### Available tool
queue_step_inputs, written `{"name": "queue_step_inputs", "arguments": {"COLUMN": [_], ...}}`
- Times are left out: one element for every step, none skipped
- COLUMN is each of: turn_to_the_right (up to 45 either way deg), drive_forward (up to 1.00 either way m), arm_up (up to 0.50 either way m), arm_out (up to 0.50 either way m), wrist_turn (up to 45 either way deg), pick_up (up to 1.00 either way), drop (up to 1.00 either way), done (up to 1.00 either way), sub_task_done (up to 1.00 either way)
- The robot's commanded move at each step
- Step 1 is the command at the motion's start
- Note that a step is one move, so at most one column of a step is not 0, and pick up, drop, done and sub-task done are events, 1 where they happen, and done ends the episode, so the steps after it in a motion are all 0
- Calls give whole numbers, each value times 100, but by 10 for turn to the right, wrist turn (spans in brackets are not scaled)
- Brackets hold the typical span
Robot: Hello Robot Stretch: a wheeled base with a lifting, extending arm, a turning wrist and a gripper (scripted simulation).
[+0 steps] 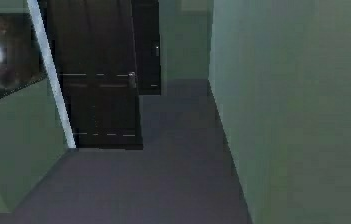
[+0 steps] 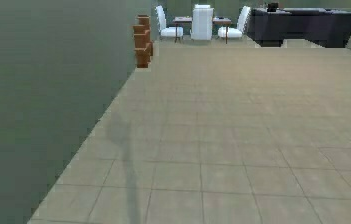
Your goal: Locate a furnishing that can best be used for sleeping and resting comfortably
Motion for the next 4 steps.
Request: {"name": "queue_step_inputs", "arguments": {"turn_to_the_right": [0,30,0,30], "drive_forward": [100,0,100,0], "arm_up": [0,0,0,0], "arm_out": [0,0,0,0], "wrist_turn": [0,0,0,0], "pick_up": [0,0,0,0], "drop": [0,0,0,0], "done": [0,0,0,0], "sub_task_done": [0,0,0,0]}}
